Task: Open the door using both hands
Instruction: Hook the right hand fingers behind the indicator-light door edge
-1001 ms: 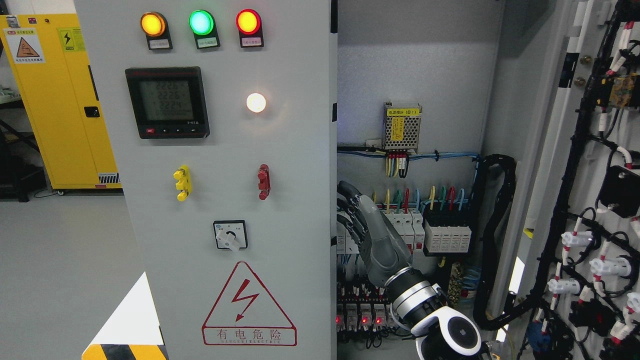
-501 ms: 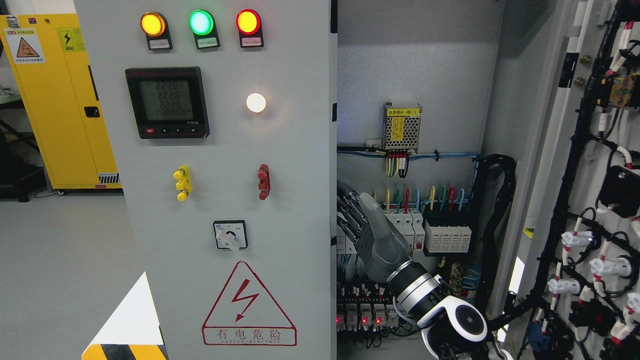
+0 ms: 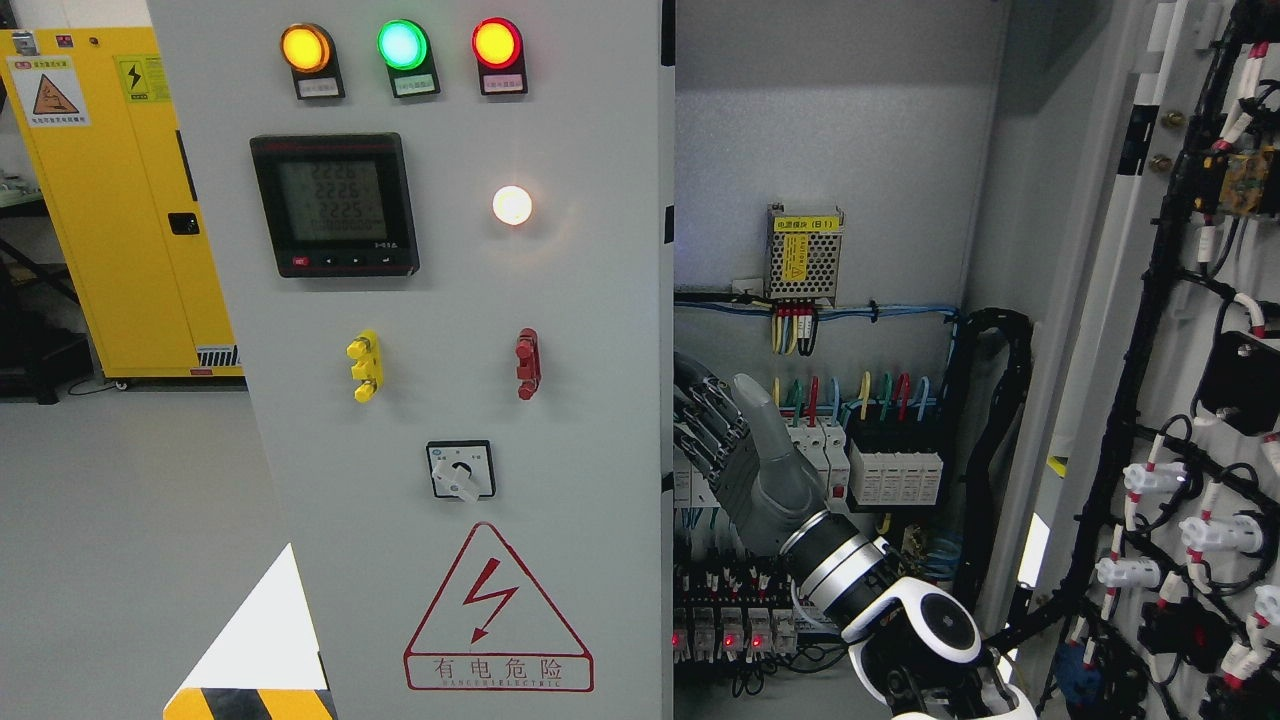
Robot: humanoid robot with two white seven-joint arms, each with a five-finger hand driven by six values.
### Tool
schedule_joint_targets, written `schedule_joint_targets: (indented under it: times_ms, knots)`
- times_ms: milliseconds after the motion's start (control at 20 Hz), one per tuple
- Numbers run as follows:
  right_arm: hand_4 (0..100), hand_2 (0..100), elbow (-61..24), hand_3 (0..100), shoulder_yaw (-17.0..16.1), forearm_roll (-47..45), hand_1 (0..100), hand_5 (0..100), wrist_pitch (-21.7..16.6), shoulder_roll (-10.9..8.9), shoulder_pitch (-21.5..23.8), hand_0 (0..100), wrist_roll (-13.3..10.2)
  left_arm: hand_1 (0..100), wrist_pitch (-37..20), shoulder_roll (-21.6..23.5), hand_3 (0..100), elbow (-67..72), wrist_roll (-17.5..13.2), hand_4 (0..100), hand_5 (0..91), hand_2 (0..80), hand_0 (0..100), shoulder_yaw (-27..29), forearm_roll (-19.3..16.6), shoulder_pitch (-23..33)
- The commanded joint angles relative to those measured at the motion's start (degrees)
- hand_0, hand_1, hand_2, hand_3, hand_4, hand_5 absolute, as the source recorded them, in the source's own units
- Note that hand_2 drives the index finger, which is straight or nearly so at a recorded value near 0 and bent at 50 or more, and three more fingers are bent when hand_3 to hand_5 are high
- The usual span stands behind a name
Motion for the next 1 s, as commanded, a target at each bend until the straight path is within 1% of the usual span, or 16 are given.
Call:
schedule_joint_targets:
  times_ms: [0, 150, 300, 451, 601, 701, 801, 951]
  knots:
    - [0, 0, 4.33, 0, -2.20, -0.51, 11, 0, 0.02, -0.07, -1.34, 21, 1.81, 23, -0.11, 1.32, 0, 0.01, -0.01, 0, 0.0, 0.0, 36, 0.02, -0.02, 0.05]
    - [0, 0, 4.25, 0, -2.29, -0.51, 11, 0, 0.02, -0.16, -1.34, 21, 2.86, 23, -0.11, 1.23, 0, 0.01, -0.01, 0, 0.0, 0.0, 36, 0.02, -0.02, 0.05]
    - [0, 0, 4.25, 0, -2.29, -0.51, 11, 0, 0.11, -0.16, -1.42, 21, 4.70, 23, -0.11, 1.23, 0, 0.01, -0.01, 0, 0.0, 0.0, 36, 0.02, -0.02, 0.05]
    - [0, 0, 4.25, 0, -2.38, -0.51, 11, 0, 0.19, -0.16, -1.51, 21, 5.06, 23, -0.11, 1.23, 0, 0.01, -0.01, 0, 0.0, 0.0, 36, 0.02, -0.02, 0.05]
    - [0, 0, 4.42, 0, -2.82, -0.60, 11, 0, 1.16, -0.07, -1.86, 21, 6.46, 23, -0.11, 1.23, 0, 0.01, -0.01, 0, 0.0, 0.0, 36, 0.02, -0.02, 0.05]
    - [0, 0, 4.51, 0, -3.78, -0.60, 11, 0, 1.25, -0.07, -1.95, 21, 7.60, 23, -0.11, 1.23, 0, 0.01, -0.01, 0, 0.0, 0.0, 36, 0.02, -0.02, 0.05]
    - [0, 0, 4.51, 0, -3.79, -0.60, 11, 0, 1.25, -0.07, -1.95, 21, 9.01, 23, -0.11, 1.23, 0, 0.01, -0.01, 0, 0.0, 0.0, 36, 0.02, -0.02, 0.05]
    - [0, 0, 4.42, 0, -3.87, -0.60, 11, 0, 1.25, -0.07, -2.22, 21, 10.24, 23, -0.11, 1.23, 0, 0.01, -0.01, 0, 0.0, 0.0, 36, 0.02, -0.02, 0.05]
